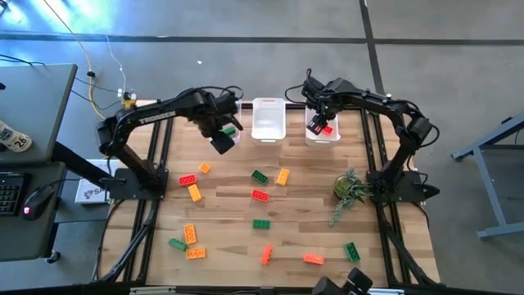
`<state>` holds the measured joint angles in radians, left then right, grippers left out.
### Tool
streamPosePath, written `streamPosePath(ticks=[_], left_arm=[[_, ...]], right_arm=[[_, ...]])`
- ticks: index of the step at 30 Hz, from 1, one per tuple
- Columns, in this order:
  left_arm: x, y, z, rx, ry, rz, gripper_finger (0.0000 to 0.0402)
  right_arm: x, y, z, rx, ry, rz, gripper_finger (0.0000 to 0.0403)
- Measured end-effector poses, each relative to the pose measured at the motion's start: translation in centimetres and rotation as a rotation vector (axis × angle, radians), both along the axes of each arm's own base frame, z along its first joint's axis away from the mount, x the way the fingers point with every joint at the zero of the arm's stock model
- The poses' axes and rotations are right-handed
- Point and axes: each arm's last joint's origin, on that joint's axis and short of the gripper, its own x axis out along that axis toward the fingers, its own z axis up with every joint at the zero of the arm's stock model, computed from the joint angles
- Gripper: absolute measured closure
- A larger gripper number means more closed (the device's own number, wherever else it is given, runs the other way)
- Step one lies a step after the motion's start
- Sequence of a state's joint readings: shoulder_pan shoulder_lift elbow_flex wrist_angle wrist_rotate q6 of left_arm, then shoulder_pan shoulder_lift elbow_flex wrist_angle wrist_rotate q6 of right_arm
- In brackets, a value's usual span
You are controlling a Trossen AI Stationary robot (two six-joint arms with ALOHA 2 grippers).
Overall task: Sort & place blocks by color
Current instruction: Put the yellow game piece into the left white bin
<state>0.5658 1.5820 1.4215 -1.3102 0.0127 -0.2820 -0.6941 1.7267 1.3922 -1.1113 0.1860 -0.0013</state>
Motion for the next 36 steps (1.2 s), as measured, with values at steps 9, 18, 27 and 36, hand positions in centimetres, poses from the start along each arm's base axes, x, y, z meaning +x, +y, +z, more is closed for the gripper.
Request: streamPosePath(ticks=[9,18,27,36], left_arm=[[-2.6,-2.4,-2.2,-0.004,0.009,0.229,0.0248],[-2.6,-4.3,-6.1,0.007,0.045,0.298,0.0248],[-2.9,-5.3,-8.0,0.022,0.082,0.385,0.0248],[-2.7,-5.3,-8.1,0.045,0.08,0.383,0.0248]], right_arm=[[-0.1,-0.1,0.0,-0.008,0.004,0.026,0.0224],[-0.6,-0.7,0.0,-0.004,0.001,-0.004,0.0224],[-0.7,-0.8,0.0,0.003,-0.005,-0.01,0.0224],[-0.7,-0.8,0.0,0.005,-0.006,-0.01,0.0224]])
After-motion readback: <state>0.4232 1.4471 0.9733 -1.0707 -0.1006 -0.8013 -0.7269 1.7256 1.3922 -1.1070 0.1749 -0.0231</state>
